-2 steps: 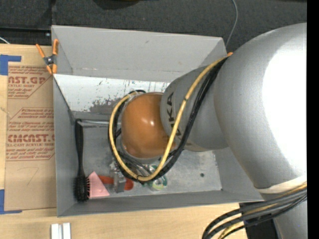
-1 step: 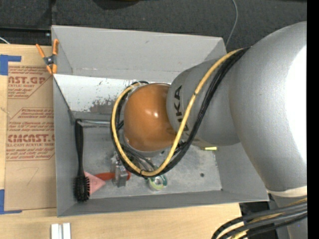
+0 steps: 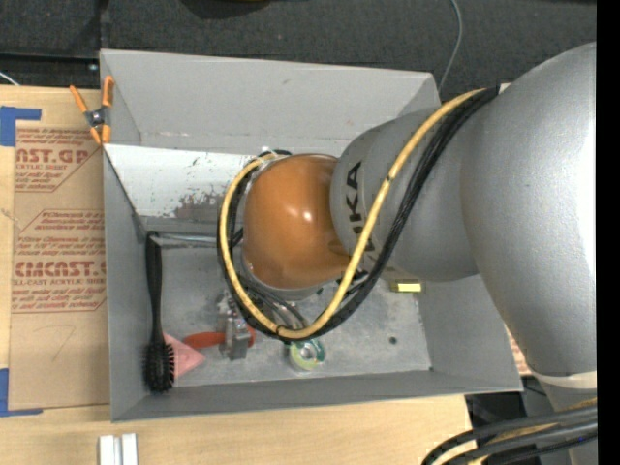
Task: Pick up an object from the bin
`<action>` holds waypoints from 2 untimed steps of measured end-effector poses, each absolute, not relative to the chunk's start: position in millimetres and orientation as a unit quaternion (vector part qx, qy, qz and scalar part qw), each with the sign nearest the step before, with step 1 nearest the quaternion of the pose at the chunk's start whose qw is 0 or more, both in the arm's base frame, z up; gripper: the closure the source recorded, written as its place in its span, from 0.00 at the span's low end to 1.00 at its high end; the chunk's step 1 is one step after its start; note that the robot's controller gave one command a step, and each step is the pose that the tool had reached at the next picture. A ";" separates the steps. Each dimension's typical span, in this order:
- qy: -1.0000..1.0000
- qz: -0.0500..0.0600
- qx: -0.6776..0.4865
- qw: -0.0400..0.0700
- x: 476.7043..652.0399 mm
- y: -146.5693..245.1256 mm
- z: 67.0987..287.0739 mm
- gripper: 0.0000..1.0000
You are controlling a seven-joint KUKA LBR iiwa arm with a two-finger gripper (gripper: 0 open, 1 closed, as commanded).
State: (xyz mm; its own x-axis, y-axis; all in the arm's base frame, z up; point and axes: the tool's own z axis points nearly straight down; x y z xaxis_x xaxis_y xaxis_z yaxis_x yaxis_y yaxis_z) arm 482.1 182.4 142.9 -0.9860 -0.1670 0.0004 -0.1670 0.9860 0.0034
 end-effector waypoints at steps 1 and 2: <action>-0.996 -0.002 0.084 0.000 482.3 182.6 156.8 1.00; -0.996 -0.001 0.084 0.001 481.7 182.5 176.0 1.00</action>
Offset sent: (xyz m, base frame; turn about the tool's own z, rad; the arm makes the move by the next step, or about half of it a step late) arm 0.0001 0.0003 0.0527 -0.0002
